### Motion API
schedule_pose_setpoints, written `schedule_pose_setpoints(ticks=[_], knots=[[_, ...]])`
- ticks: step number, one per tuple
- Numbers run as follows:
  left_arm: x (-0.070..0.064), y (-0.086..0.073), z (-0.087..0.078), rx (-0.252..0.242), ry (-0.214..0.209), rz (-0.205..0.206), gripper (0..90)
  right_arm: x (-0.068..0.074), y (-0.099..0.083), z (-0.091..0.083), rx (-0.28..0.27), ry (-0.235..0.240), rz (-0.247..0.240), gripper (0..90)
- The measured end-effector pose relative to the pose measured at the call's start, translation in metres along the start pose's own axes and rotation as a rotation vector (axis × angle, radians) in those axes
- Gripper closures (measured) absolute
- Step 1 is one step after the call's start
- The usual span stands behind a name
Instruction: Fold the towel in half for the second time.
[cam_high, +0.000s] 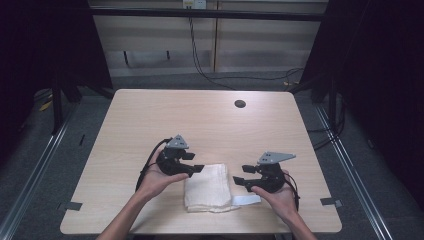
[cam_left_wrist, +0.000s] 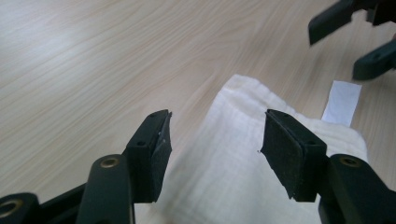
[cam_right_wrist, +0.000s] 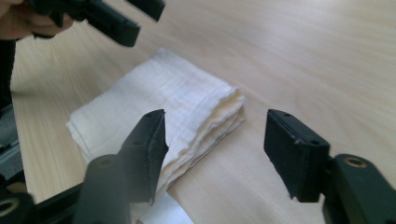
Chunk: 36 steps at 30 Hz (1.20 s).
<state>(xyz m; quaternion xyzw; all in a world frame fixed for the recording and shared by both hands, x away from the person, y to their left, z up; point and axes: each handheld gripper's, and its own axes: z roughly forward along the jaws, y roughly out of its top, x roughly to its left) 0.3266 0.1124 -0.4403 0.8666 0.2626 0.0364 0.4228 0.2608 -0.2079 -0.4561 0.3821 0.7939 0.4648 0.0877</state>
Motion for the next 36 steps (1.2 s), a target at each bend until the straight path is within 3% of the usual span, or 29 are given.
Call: schedule_pose_setpoints(ticks=[4,13,21,27,28,32,36], knots=[[0.002,-0.01,-0.021,-0.017,0.018,0.004,37.2,-0.005,0.002,-0.011,-0.029,0.006,0.005,34.9],[0.011,-0.04,-0.052,-0.015,0.074,-0.051,29.6,-0.012,-0.005,-0.027,-0.041,-0.031,0.023,27.4],[0.011,-0.067,-0.071,-0.02,0.114,-0.073,27.9,-0.025,-0.015,-0.052,-0.089,-0.087,0.065,25.5],[0.007,-0.089,-0.077,-0.003,0.109,-0.082,27.6,-0.034,-0.035,-0.062,-0.06,-0.123,0.089,24.2],[0.008,-0.092,-0.078,-0.006,0.101,-0.091,27.3,-0.036,-0.037,-0.064,-0.065,-0.131,0.099,24.0],[0.012,-0.107,-0.089,-0.037,0.136,-0.119,26.1,-0.04,-0.044,-0.072,-0.096,-0.15,0.12,23.7],[0.023,-0.12,-0.093,-0.052,0.176,-0.181,25.1,-0.045,-0.05,-0.076,-0.103,-0.186,0.129,23.8]])
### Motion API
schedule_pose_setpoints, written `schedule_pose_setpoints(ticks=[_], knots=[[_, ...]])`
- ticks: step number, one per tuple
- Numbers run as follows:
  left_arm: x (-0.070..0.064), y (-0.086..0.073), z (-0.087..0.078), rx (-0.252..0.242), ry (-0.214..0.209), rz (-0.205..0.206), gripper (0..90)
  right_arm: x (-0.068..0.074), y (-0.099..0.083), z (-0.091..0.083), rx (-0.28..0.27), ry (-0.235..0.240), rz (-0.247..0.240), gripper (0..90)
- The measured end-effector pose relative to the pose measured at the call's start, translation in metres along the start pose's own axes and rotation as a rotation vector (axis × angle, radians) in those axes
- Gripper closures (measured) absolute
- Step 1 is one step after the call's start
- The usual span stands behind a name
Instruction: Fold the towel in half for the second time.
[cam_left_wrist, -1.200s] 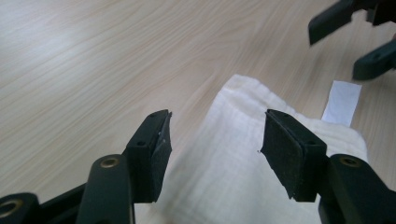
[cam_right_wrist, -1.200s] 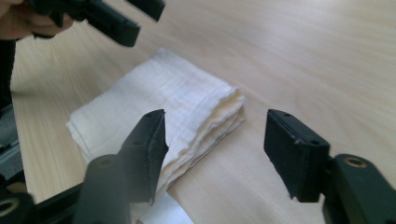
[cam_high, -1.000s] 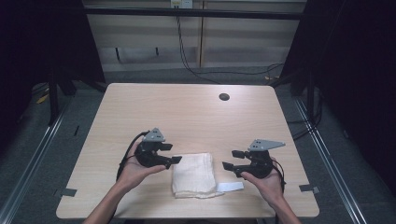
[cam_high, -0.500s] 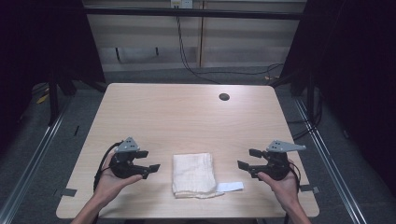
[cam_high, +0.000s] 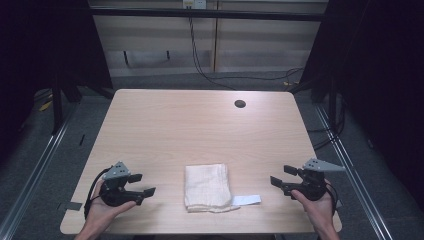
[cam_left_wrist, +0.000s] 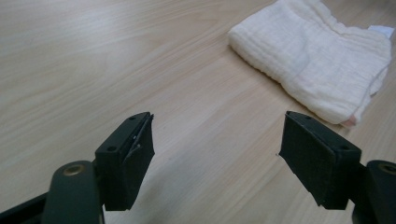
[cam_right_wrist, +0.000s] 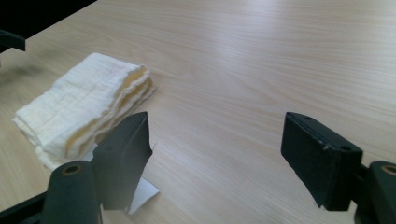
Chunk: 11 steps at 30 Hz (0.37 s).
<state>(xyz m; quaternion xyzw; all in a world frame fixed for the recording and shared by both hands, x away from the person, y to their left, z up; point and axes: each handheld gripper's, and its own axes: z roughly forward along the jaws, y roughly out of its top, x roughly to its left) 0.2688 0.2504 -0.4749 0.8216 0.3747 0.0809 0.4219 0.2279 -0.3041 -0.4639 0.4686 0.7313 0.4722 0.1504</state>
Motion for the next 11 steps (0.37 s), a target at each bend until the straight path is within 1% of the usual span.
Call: schedule_pose_setpoints(ticks=[1,2,3,4,5,6,7,8,9,10,11], knots=[[0.003,-0.002,0.0,-0.015,0.026,-0.017,24.1,-0.002,-0.002,0.0,0.003,-0.015,0.007,23.8],[0.005,-0.002,0.002,-0.024,0.045,-0.043,22.8,-0.003,-0.004,0.0,0.006,-0.026,0.006,23.8],[0.008,-0.002,0.004,-0.015,0.042,-0.056,20.4,-0.004,-0.005,0.0,0.014,-0.035,0.005,24.0],[0.009,-0.001,0.005,-0.015,0.035,-0.047,18.0,-0.005,-0.007,0.001,0.026,-0.063,-0.005,25.0],[0.009,0.0,0.003,-0.033,0.046,-0.045,19.4,-0.004,-0.008,0.001,0.038,-0.11,-0.028,24.9],[0.009,0.001,0.001,-0.052,0.041,-0.041,20.1,-0.005,-0.008,0.001,0.049,-0.128,-0.044,24.8],[0.01,0.002,-0.002,-0.065,0.013,-0.033,17.6,-0.006,-0.009,0.001,0.044,-0.119,-0.028,24.6],[0.011,0.001,-0.004,-0.071,-0.012,-0.034,14.6,-0.008,-0.01,0.001,0.037,-0.102,-0.004,24.1],[0.012,0.0,-0.006,-0.07,-0.024,-0.033,16.6,-0.008,-0.01,0.002,0.043,-0.092,0.005,23.8],[0.014,-0.002,-0.007,-0.064,-0.033,-0.033,15.9,-0.008,-0.01,0.003,0.045,-0.092,-0.001,23.8],[0.014,-0.003,-0.007,-0.061,-0.033,-0.033,15.5,-0.009,-0.01,0.004,0.046,-0.087,0.003,23.6]])
